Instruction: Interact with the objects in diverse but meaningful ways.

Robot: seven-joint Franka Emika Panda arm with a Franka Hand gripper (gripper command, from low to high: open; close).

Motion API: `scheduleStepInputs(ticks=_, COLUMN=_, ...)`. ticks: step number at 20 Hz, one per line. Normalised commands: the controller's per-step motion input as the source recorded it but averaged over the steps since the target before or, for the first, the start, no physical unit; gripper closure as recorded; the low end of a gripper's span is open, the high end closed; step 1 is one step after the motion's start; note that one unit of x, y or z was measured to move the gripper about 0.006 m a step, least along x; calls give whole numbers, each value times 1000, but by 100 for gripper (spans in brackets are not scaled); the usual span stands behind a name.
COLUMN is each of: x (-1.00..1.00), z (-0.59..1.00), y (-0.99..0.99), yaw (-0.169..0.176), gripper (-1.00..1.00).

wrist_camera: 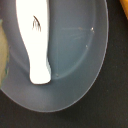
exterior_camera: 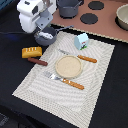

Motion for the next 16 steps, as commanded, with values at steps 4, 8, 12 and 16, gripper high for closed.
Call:
scheduleStepInputs(ticks=4, x=-255, z=-427, y=-126, yaw=1, gripper=-100)
scheduleStepInputs(ticks=8, x=-228, z=-261, y=-129, yaw=0, gripper=-100)
scheduleStepInputs(ticks=12, x=-173, z=-22, y=-99, yaw=0, gripper=-100)
scheduleStepInputs(ticks=16, x=-191, z=0, y=-35, yaw=0, gripper=-100)
